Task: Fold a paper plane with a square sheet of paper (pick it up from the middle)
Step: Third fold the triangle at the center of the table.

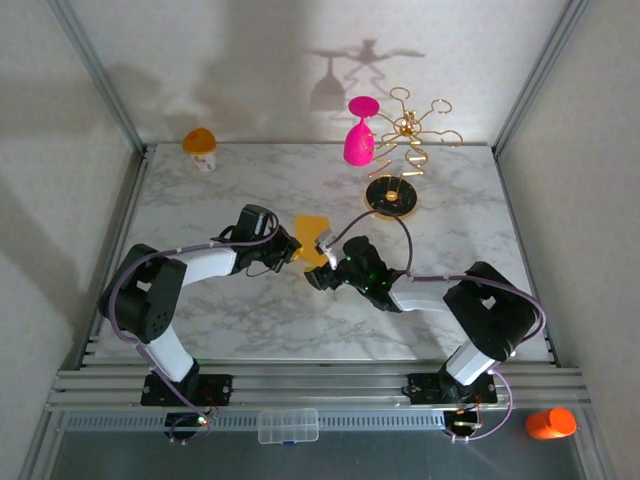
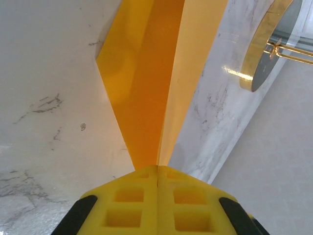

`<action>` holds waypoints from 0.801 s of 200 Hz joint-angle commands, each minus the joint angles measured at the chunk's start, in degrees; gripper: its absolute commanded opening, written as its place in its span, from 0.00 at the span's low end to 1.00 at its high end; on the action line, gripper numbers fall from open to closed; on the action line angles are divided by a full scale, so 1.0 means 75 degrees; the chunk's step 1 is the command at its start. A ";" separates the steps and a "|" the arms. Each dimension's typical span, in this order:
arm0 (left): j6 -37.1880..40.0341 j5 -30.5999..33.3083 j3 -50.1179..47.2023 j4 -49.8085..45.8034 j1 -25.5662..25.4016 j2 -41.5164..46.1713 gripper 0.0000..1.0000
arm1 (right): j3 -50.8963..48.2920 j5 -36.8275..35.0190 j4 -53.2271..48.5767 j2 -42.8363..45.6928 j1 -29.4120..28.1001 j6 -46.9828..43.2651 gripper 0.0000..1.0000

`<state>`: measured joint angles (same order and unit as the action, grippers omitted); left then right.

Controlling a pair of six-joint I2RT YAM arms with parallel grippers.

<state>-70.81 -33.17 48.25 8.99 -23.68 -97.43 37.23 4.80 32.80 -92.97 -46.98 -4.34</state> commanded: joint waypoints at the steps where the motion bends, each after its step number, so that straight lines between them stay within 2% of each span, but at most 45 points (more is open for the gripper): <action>1: -0.0139 0.0151 -0.0063 -0.0071 -0.0075 0.0199 0.00 | 0.0137 -0.0592 0.0687 -0.0395 -0.0207 -0.1111 0.70; 35: -0.0133 0.0110 -0.0048 -0.0068 -0.0099 0.0161 0.00 | 0.0212 -0.1043 0.1131 -0.0769 -0.0327 -0.1613 0.67; 91: -0.0122 0.0063 0.0006 -0.0073 -0.0158 0.0074 0.00 | 0.0379 -0.1477 0.1451 -0.1193 -0.0493 -0.2252 0.51; 127: -0.0098 0.0083 0.0023 -0.0110 -0.0182 0.0047 0.00 | 0.0478 -0.1554 0.1511 -0.1320 -0.0567 -0.2509 0.45; 160: -0.0066 0.0107 0.0060 -0.0173 -0.0186 0.0036 0.00 | 0.0488 -0.1580 0.1527 -0.1349 -0.0599 -0.2550 0.30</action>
<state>-70.81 -33.04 48.25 8.93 -24.67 -97.43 39.68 -6.04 42.24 -102.43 -50.63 -22.20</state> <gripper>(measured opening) 0.048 0.354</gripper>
